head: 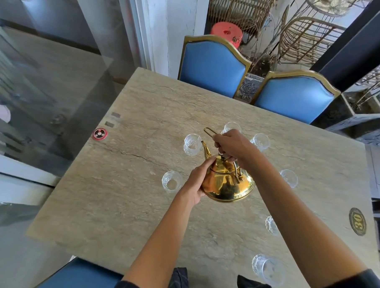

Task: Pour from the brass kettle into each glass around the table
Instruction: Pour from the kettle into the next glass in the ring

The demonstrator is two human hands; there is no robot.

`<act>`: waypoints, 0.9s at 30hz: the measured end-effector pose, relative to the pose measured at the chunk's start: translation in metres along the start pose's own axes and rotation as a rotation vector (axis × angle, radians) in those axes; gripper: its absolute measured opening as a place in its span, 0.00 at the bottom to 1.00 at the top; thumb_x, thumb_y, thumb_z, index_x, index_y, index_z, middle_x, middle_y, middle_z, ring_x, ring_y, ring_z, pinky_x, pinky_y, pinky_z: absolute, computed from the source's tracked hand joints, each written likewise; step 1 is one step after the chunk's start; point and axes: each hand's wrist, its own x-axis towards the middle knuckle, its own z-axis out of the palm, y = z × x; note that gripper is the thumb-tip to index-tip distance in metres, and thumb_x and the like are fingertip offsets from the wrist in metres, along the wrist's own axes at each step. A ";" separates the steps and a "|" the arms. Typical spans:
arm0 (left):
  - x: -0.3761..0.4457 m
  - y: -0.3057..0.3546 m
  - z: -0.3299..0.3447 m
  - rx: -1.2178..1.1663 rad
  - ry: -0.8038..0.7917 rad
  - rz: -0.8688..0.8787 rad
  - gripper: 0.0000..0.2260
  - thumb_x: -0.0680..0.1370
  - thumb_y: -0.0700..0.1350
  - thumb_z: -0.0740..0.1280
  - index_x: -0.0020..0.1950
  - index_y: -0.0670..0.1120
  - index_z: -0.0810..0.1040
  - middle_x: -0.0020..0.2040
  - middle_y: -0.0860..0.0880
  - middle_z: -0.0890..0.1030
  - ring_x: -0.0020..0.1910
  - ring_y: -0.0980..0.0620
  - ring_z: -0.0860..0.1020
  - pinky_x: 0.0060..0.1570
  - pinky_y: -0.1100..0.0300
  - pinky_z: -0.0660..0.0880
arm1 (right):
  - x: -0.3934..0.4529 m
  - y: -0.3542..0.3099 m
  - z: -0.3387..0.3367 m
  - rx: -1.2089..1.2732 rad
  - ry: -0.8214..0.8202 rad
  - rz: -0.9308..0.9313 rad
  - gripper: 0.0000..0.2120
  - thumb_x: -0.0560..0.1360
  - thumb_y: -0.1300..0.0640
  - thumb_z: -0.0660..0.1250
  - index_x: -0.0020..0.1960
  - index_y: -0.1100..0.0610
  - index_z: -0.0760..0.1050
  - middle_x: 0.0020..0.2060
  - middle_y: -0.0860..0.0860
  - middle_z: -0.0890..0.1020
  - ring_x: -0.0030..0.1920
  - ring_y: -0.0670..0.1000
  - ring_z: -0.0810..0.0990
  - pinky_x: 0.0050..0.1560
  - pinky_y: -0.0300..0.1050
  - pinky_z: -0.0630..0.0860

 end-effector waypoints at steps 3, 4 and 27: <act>-0.002 0.001 0.001 -0.004 0.000 0.007 0.27 0.79 0.69 0.73 0.68 0.51 0.87 0.63 0.44 0.90 0.66 0.42 0.86 0.72 0.39 0.81 | -0.001 -0.001 -0.001 0.003 0.000 -0.002 0.13 0.81 0.58 0.62 0.39 0.61 0.75 0.27 0.52 0.71 0.23 0.47 0.63 0.21 0.36 0.60; -0.003 0.001 0.001 -0.007 0.003 0.011 0.27 0.79 0.69 0.73 0.67 0.50 0.87 0.64 0.44 0.90 0.66 0.42 0.86 0.72 0.41 0.82 | -0.001 -0.002 -0.001 -0.001 -0.001 -0.003 0.13 0.81 0.59 0.62 0.38 0.61 0.75 0.27 0.52 0.71 0.23 0.47 0.63 0.21 0.36 0.60; 0.002 0.000 0.003 -0.008 -0.013 0.017 0.38 0.66 0.76 0.76 0.68 0.54 0.87 0.61 0.47 0.91 0.65 0.43 0.86 0.72 0.37 0.81 | -0.002 -0.014 -0.005 -0.031 -0.025 0.015 0.14 0.81 0.59 0.61 0.38 0.60 0.74 0.27 0.52 0.70 0.24 0.48 0.63 0.22 0.36 0.58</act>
